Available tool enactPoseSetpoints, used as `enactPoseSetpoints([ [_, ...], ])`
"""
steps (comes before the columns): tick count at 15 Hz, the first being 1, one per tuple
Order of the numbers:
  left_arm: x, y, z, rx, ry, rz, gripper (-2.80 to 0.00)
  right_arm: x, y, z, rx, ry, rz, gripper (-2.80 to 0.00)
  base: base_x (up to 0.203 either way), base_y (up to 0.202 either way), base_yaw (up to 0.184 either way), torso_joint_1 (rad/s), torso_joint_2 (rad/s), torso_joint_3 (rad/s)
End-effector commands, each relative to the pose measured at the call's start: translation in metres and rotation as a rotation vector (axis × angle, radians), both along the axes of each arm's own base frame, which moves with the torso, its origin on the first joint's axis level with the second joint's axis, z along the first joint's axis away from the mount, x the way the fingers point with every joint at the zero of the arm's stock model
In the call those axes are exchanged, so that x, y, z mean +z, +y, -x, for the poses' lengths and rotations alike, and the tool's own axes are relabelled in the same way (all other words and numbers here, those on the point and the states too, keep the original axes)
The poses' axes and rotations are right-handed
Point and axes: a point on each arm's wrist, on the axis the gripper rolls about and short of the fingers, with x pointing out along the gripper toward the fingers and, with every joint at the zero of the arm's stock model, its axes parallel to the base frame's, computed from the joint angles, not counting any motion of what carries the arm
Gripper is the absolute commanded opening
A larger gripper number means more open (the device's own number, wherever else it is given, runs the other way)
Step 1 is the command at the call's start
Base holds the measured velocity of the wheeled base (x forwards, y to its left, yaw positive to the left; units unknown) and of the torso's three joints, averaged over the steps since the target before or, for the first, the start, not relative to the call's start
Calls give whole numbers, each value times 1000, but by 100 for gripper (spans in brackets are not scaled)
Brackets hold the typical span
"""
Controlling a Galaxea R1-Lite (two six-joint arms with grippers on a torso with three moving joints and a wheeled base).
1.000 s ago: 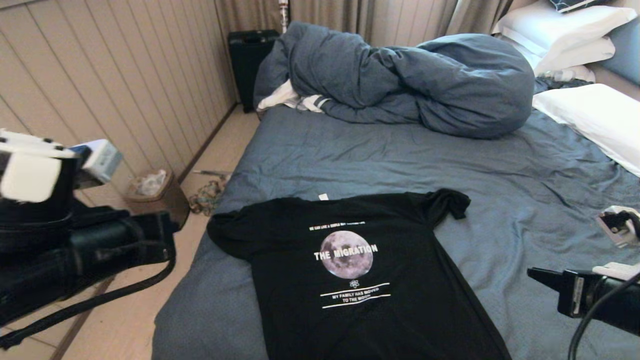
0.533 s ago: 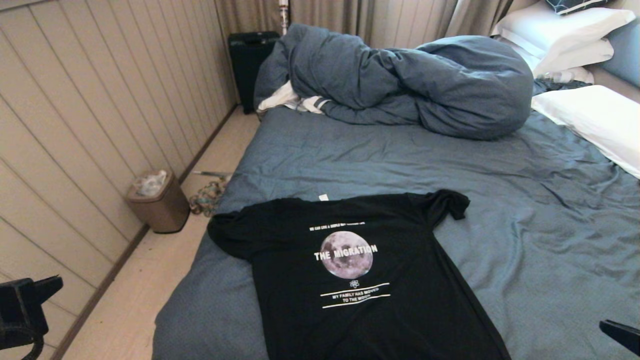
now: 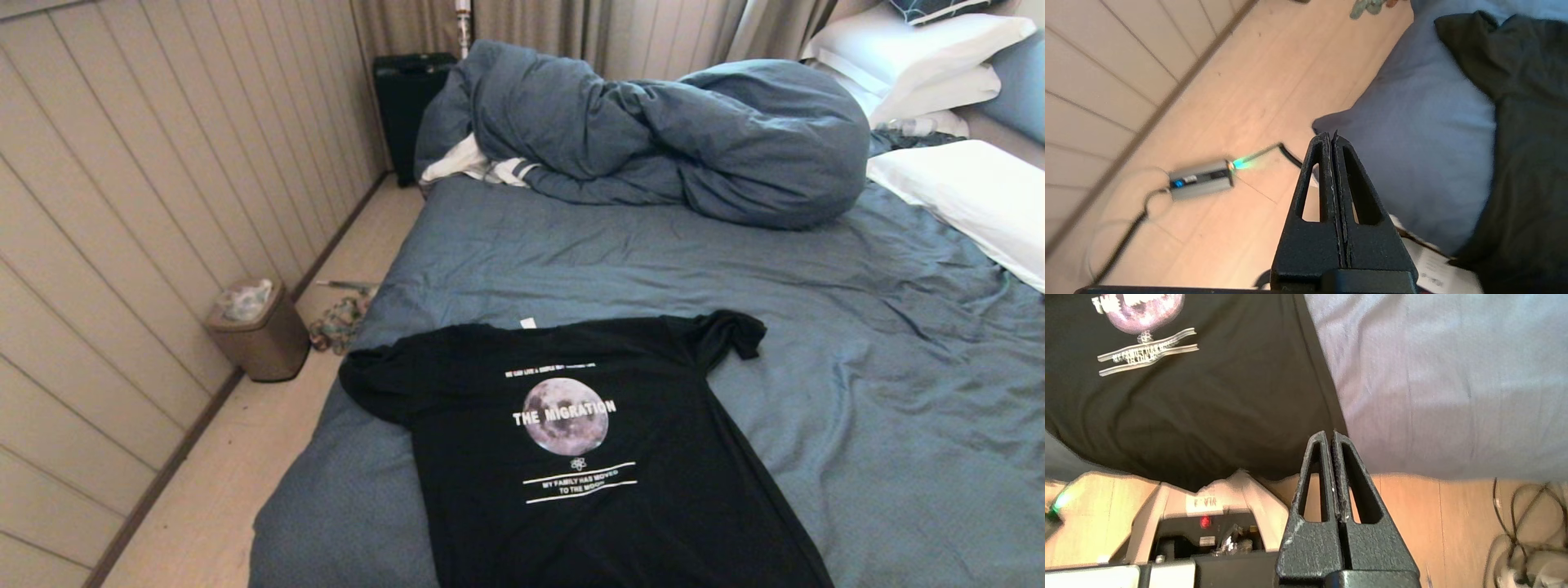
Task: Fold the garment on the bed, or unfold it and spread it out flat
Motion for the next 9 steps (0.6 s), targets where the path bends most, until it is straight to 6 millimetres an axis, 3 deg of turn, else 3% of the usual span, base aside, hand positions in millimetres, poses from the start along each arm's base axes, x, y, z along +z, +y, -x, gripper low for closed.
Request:
enactPoseSetpoints([
  [1,-20,0,15,-32,-76,-13,-280,-9,0,10,-1,-53,-1,-280,0,0,0,0,0,0],
  [5,-54,-8,-2,-152,-174,-94,-280,-30,0,16,28,-96,57,-280,0,0,0,0,0,0],
  [9,-85,-12,-17,-272,-250,-177,-280,-52,1,18,61,-250,136,-280,0,0,0,0,0,0],
])
